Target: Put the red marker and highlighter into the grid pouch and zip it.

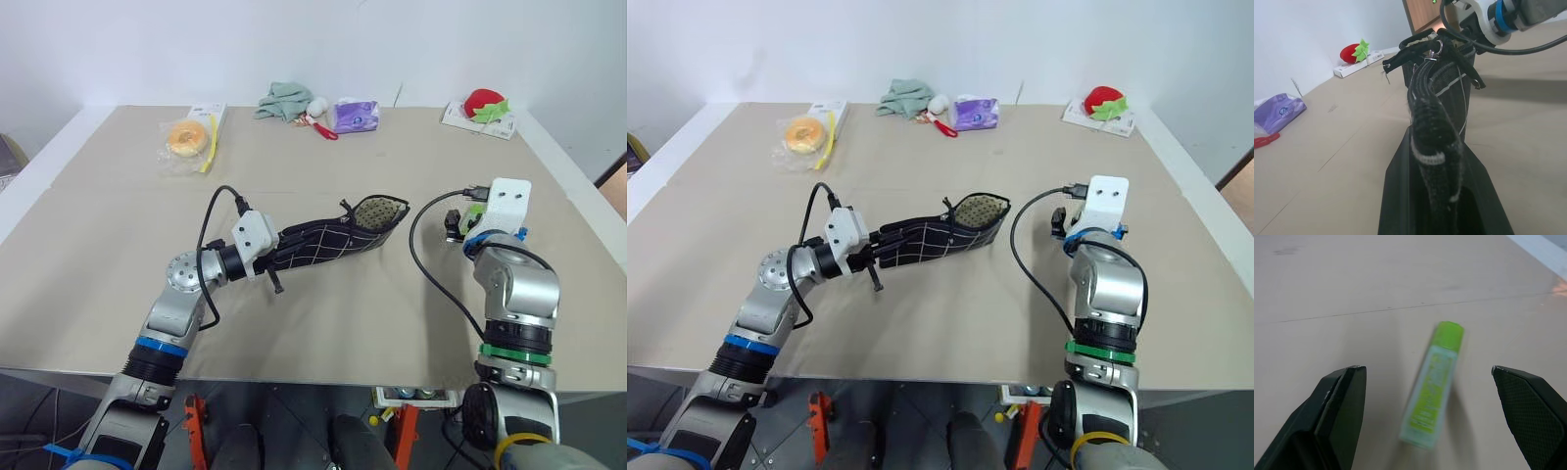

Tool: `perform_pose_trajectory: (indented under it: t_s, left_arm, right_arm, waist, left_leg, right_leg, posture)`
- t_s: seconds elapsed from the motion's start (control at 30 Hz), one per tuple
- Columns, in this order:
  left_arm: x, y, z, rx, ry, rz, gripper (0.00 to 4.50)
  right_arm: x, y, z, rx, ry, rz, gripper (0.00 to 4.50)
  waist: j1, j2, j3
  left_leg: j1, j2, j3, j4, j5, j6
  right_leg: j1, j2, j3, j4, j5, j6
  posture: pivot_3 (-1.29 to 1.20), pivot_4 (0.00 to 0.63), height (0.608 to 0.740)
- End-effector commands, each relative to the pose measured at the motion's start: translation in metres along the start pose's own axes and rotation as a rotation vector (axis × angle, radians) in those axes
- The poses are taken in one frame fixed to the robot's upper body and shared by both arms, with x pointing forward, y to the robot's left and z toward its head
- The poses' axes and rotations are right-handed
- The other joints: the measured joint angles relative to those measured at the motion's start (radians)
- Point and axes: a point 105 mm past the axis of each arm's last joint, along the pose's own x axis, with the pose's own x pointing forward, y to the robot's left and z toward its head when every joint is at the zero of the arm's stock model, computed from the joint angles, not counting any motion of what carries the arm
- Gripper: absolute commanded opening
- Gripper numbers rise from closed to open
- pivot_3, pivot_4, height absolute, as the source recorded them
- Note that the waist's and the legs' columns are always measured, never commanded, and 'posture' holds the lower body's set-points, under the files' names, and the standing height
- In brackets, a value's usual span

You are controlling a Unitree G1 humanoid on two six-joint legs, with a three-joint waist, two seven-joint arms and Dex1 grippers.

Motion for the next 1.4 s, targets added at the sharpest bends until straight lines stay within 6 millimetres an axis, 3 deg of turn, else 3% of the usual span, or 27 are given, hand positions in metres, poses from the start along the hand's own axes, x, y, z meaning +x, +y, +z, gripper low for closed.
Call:
perform_pose_trajectory:
  t_s: [0.03,0.5,0.7,0.8,0.93,0.97,1.03,1.13,1.23,1.3,1.4]
  left_arm:
    - [0.000,0.005,0.011,0.034,-0.027,0.001,0.00]
    - [0.000,0.004,0.010,0.031,-0.026,0.012,0.00]
    - [0.000,0.001,0.010,0.026,-0.028,0.008,0.00]
    - [0.000,0.002,0.010,0.027,-0.025,0.009,0.00]
    - [0.000,0.004,0.010,0.030,-0.025,0.014,0.00]
    - [0.000,0.004,0.011,0.031,-0.026,0.014,0.00]
    - [0.000,0.004,0.011,0.032,-0.027,0.013,0.00]
    - [0.000,0.004,0.011,0.034,-0.027,0.010,0.00]
    - [0.001,0.004,0.012,0.035,-0.029,0.008,0.00]
    - [0.001,0.005,0.013,0.035,-0.029,0.006,0.00]
    - [0.001,0.005,0.013,0.034,-0.027,0.002,0.00]
  right_arm:
    - [0.004,-0.005,0.015,0.008,-0.059,-0.062,4.41]
    - [0.024,0.019,-0.014,0.019,0.040,-0.019,4.41]
    - [0.028,0.016,-0.030,0.041,0.104,-0.035,4.41]
    - [0.030,0.014,-0.033,0.053,0.118,-0.035,3.62]
    - [0.032,0.007,-0.033,0.095,0.126,-0.051,1.73]
    - [0.032,0.005,-0.031,0.096,0.118,-0.055,1.08]
    - [0.033,0.003,-0.028,0.135,0.106,-0.046,0.99]
    - [0.032,0.001,-0.011,0.159,0.040,0.009,0.99]
    - [0.021,0.005,0.039,0.006,-0.211,0.193,0.99]
    - [-0.007,0.023,0.081,-0.200,-0.434,0.453,0.99]
    - [-0.057,0.042,0.101,-0.389,-0.538,0.829,0.99]
  waist:
    - [-0.001,0.000,0.000]
    - [-0.005,0.000,0.000]
    - [-0.005,0.000,0.000]
    - [-0.005,0.000,0.000]
    - [-0.003,-0.001,0.000]
    - [-0.002,-0.001,0.000]
    - [-0.001,-0.001,0.000]
    - [-0.001,-0.001,0.000]
    - [-0.002,0.001,0.000]
    - [-0.003,0.004,0.002]
    - [-0.005,0.007,0.004]
  left_leg:
    - [0.000,0.000,0.000,0.000,0.000,0.000]
    - [0.000,0.000,0.000,0.000,0.000,0.000]
    - [0.001,0.000,0.000,0.000,0.000,0.001]
    - [0.001,0.000,0.000,0.000,0.000,0.001]
    - [0.001,0.000,0.000,0.000,0.001,0.002]
    - [0.001,0.000,0.000,0.000,0.001,0.002]
    - [0.001,0.000,0.000,0.000,0.001,0.002]
    - [0.000,0.000,0.000,0.000,0.001,0.002]
    - [0.000,0.000,0.000,-0.001,0.001,0.002]
    - [-0.001,-0.001,0.000,-0.001,0.000,0.002]
    - [-0.001,0.000,0.000,-0.001,-0.001,0.004]
  right_leg:
    - [0.000,0.000,0.000,0.000,0.000,0.000]
    - [0.000,0.001,0.000,0.000,0.000,0.000]
    - [0.000,0.001,0.000,0.000,0.000,0.000]
    - [0.001,0.001,0.000,0.000,-0.001,0.001]
    - [0.001,0.001,0.000,0.000,-0.001,0.001]
    - [0.001,0.001,0.000,0.000,-0.001,0.001]
    - [0.002,0.000,0.000,-0.001,-0.001,0.001]
    - [0.002,0.000,0.000,-0.001,-0.001,0.001]
    - [0.001,0.000,0.000,-0.002,-0.001,0.001]
    - [0.001,0.000,0.001,-0.003,-0.001,0.003]
    - [0.001,0.000,0.001,-0.004,-0.004,0.008]
  posture:
    - [0.00,0.150,0.740]
    - [0.00,0.150,0.740]
    - [0.00,0.150,0.740]
    - [0.00,0.150,0.740]
    - [0.00,0.150,0.740]
    - [0.00,0.150,0.740]
    - [0.00,0.150,0.740]
    - [0.00,0.150,0.740]
    - [0.00,0.150,0.740]
    - [0.00,0.150,0.740]
    - [0.00,0.150,0.740]
